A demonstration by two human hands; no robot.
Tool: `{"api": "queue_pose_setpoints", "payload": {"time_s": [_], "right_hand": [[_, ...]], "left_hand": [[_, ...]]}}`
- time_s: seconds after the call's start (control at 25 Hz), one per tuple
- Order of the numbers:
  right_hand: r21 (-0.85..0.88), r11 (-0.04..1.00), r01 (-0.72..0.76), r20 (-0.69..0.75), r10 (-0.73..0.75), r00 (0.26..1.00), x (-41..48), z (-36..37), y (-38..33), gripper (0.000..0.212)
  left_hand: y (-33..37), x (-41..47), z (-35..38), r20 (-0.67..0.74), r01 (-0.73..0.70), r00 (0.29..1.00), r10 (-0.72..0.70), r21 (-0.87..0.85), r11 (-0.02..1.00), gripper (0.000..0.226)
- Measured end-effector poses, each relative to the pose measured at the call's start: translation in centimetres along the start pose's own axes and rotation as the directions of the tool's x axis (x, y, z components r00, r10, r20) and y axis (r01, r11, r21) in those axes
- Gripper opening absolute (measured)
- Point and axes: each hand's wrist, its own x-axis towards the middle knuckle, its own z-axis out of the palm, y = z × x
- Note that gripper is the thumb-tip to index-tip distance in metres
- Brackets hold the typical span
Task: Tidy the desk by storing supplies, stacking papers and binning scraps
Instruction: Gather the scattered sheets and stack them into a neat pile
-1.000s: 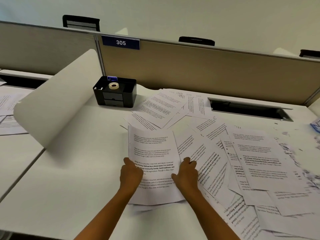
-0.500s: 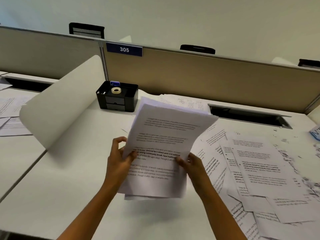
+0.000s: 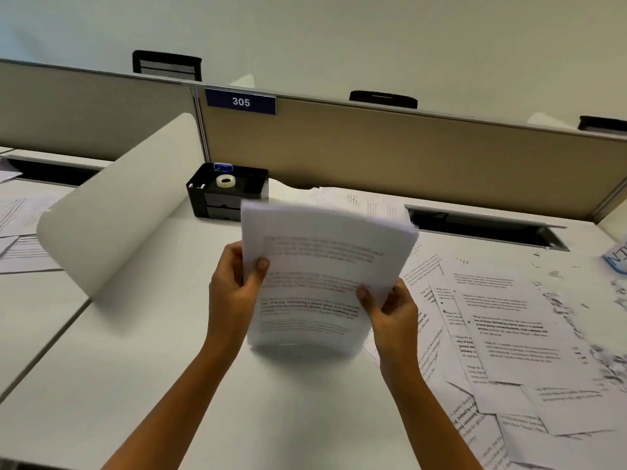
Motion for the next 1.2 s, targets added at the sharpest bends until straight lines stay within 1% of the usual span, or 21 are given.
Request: {"api": "queue_pose_setpoints", "payload": {"time_s": [0.08, 0.16, 0.24, 0.32, 0.44, 0.52, 0.64, 0.68, 0.84, 0.96, 1.08, 1.2], "right_hand": [[0.020, 1.000, -0.023, -0.026, 0.024, 0.999, -0.2, -0.2, 0.3, 0.027], [-0.007, 0.999, -0.032, -0.023, 0.032, 0.999, -0.4, 0.0, 0.5, 0.023], [-0.025, 0.999, -0.021, -0.021, 0.020, 1.000, -0.5, 0.1, 0.4, 0.020], [0.004, 1.000, -0.008, -0.020, 0.008, 1.000, -0.5, -0.1, 0.2, 0.019], [0.012, 1.000, 0.006, -0.006, -0.006, 1.000, -0.8, -0.6, 0.7, 0.021], [-0.015, 1.000, -0.026, 0.010, 0.026, 1.000, -1.4, -0.8, 1.8, 0.020], [-0.084, 0.994, -0.065, 0.030, 0.067, 0.997, -1.8, -0.7, 3.6, 0.018], [-0.111, 0.992, -0.061, 0.024, 0.064, 0.998, -1.8, -0.6, 3.9, 0.019], [-0.158, 0.987, 0.014, -0.012, -0.016, 1.000, -1.3, -0.9, 4.2, 0.023], [-0.199, 0.979, 0.037, -0.020, -0.042, 0.999, -0.7, -2.2, 4.4, 0.024], [-0.244, 0.970, 0.007, 0.001, -0.006, 1.000, 0.2, -4.6, 5.6, 0.032], [-0.442, 0.896, 0.038, -0.015, -0.050, 0.999, 1.1, -8.9, 7.8, 0.039]], "left_hand": [[-0.3, -0.2, 0.1, 0.021, 0.058, 0.998, -0.057, -0.045, 0.997, 0.029], [-0.7, -0.5, 0.2, 0.032, 0.093, 0.995, -0.092, -0.047, 0.995, 0.027], [-0.5, -0.7, 0.4, 0.014, 0.083, 0.996, -0.083, -0.051, 0.995, 0.021], [-0.3, -0.9, 0.6, -0.013, 0.054, 0.998, -0.055, -0.080, 0.995, 0.018], [-1.0, -1.6, 0.4, -0.035, 0.064, 0.997, -0.067, -0.074, 0.995, 0.019], [-2.4, -2.5, 0.3, -0.016, 0.113, 0.993, -0.114, -0.021, 0.993, 0.021], [-4.2, -3.7, 0.3, 0.000, 0.208, 0.978, -0.208, 0.060, 0.976, 0.011], [-4.5, -3.8, 0.3, -0.008, 0.217, 0.976, -0.218, 0.101, 0.971, 0.010], [-4.3, -3.5, 0.5, -0.028, 0.129, 0.992, -0.126, 0.303, 0.944, 0.008], [-4.2, -3.3, 0.7, 0.007, 0.084, 0.995, -0.095, 0.401, 0.912, 0.006], [-4.7, -3.2, 1.2, 0.007, 0.160, 0.983, -0.184, 0.458, 0.874, 0.011], [-5.9, -3.3, 1.4, 0.003, 0.295, 0.943, -0.333, 0.455, 0.840, 0.016]]}}
